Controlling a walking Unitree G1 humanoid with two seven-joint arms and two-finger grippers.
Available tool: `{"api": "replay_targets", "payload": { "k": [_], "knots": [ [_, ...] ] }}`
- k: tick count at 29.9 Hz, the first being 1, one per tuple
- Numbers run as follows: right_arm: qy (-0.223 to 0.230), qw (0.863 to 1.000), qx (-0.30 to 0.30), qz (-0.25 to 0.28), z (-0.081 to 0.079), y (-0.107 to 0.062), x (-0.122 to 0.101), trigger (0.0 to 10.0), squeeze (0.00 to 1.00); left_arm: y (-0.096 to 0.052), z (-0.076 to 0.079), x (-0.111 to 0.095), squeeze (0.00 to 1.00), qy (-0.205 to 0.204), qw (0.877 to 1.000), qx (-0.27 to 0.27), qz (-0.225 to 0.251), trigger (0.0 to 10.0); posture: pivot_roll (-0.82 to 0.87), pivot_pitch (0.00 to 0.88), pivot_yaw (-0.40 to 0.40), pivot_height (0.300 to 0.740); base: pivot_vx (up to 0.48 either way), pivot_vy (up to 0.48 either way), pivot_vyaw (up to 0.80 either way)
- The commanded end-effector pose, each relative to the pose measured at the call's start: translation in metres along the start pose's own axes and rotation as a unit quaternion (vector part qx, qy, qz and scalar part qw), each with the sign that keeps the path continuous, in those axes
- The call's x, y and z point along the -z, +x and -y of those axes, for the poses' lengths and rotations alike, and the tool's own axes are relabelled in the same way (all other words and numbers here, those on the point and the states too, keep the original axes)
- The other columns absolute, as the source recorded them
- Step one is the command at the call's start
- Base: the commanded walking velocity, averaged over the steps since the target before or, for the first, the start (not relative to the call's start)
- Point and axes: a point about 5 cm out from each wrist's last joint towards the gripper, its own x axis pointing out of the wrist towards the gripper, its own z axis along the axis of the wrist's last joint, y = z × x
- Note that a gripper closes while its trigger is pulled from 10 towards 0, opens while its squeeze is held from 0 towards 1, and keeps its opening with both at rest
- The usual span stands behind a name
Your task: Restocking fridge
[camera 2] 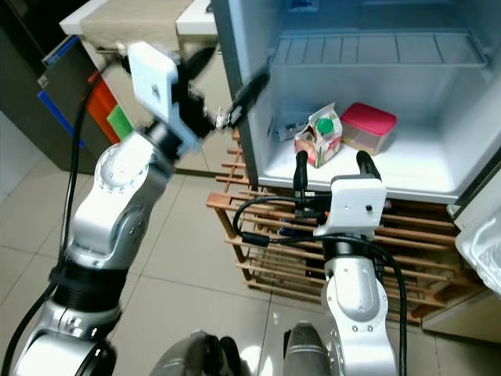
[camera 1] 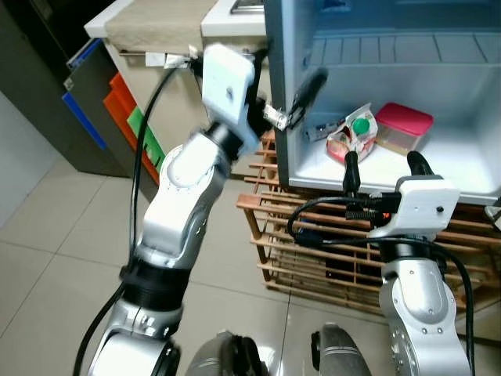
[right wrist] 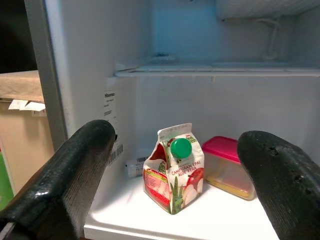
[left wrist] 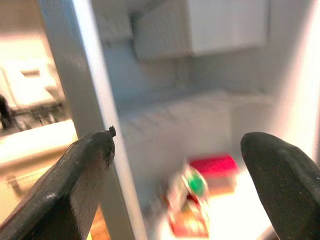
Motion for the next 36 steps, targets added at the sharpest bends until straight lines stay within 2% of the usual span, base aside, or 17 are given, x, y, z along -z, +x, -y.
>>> {"api": "replay_targets", "payload": {
  "k": [1, 3, 5, 7, 8, 9, 10, 13, 18, 23, 25, 27, 32, 36],
  "knots": [
    [0.006, 1.0, 0.004, 0.001, 0.001, -0.002, 0.001, 10.0, 0.0, -0.01, 0.002, 0.001, 0.0, 0.01, 1.0, 0.019, -0.016, 10.0, -0.21, 0.046, 0.166, 0.711, 0.0, 0.0, 0.0],
    [0.005, 1.0, 0.009, -0.001, 0.004, -0.002, 0.003, 10.0, 0.0, -0.024, -0.004, 0.014, 0.0, 0.01, 0.999, -0.006, -0.05, 10.0, -0.21, 0.041, 0.16, 0.711, 0.0, 0.0, 0.0],
    [0.006, 1.0, 0.012, -0.004, 0.006, -0.001, 0.005, 10.0, 0.0, -0.036, -0.012, 0.026, 0.0, -0.01, 0.995, -0.055, -0.085, 10.0, -0.21, 0.031, 0.152, 0.711, 0.0, 0.0, 0.0],
    [0.008, 1.0, 0.016, -0.01, 0.009, 0.0, 0.009, 10.0, 0.0, -0.043, -0.023, 0.041, 0.0, -0.046, 0.985, -0.123, -0.113, 10.0, -0.21, 0.016, 0.143, 0.711, 0.0, 0.0, 0.0],
    [0.016, 0.999, 0.027, -0.032, 0.014, 0.001, 0.021, 10.0, 0.0, -0.052, -0.035, 0.06, 0.0, -0.066, 0.966, -0.197, -0.151, 10.0, -0.21, 0.0, 0.132, 0.711, 0.0, 0.0, 0.0],
    [0.016, 0.999, 0.027, -0.032, 0.014, 0.001, 0.021, 10.0, 0.0, -0.052, -0.035, 0.06, 0.0, -0.066, 0.966, -0.197, -0.151, 10.0, -0.21, 0.0, 0.132, 0.711, 0.0, 0.0, 0.0],
    [0.04, 0.996, 0.051, -0.057, 0.023, 0.001, 0.032, 10.0, 0.0, -0.063, -0.044, 0.075, 0.0, -0.081, 0.948, -0.251, -0.177, 10.0, -0.21, 0.0, 0.125, 0.711, 0.0, 0.0, 0.0],
    [0.036, 0.996, 0.053, -0.055, 0.027, 0.004, 0.032, 10.0, 0.0, -0.068, -0.047, 0.08, 0.0, -0.069, 0.943, -0.268, -0.184, 10.0, -0.21, 0.0, 0.116, 0.711, 0.0, 0.0, 0.0],
    [0.016, 0.998, 0.048, -0.047, 0.03, 0.009, 0.033, 10.0, 0.0, -0.059, -0.043, 0.074, 0.0, -0.028, 0.955, -0.249, -0.158, 10.0, -0.21, 0.0, 0.103, 0.711, 0.0, 0.0, 0.0],
    [0.009, 0.997, 0.051, -0.049, 0.029, 0.01, 0.038, 10.0, 0.0, -0.05, -0.046, 0.075, 0.0, -0.023, 0.958, -0.24, -0.151, 10.0, -0.21, 0.0, 0.109, 0.711, 0.0, 0.0, 0.0],
    [0.009, 0.998, 0.051, -0.048, 0.03, 0.01, 0.038, 10.0, 0.0, -0.049, -0.046, 0.075, 0.0, -0.021, 0.959, -0.238, -0.151, 10.0, -0.21, 0.0, 0.109, 0.711, 0.0, 0.0, 0.0],
    [0.006, 0.998, 0.045, -0.042, 0.029, 0.013, 0.037, 10.0, 0.0, -0.043, -0.042, 0.071, 0.0, -0.019, 0.966, -0.219, -0.136, 10.0, -0.21, 0.0, 0.113, 0.711, 0.0, 0.0, 0.0],
    [0.007, 0.998, 0.043, -0.037, 0.028, 0.019, 0.038, 10.0, 0.0, -0.038, -0.041, 0.07, 0.0, -0.025, 0.969, -0.209, -0.127, 10.0, -0.2, 0.0, 0.108, 0.711, 0.0, 0.0, 0.0],
    [0.008, 0.999, 0.034, -0.041, 0.025, 0.023, 0.041, 10.0, 0.0, -0.035, -0.041, 0.07, 0.0, -0.025, 0.971, -0.204, -0.122, 10.0, -0.18, 0.0, 0.094, 0.711, 0.0, 0.451, -0.8]
  ]
}}
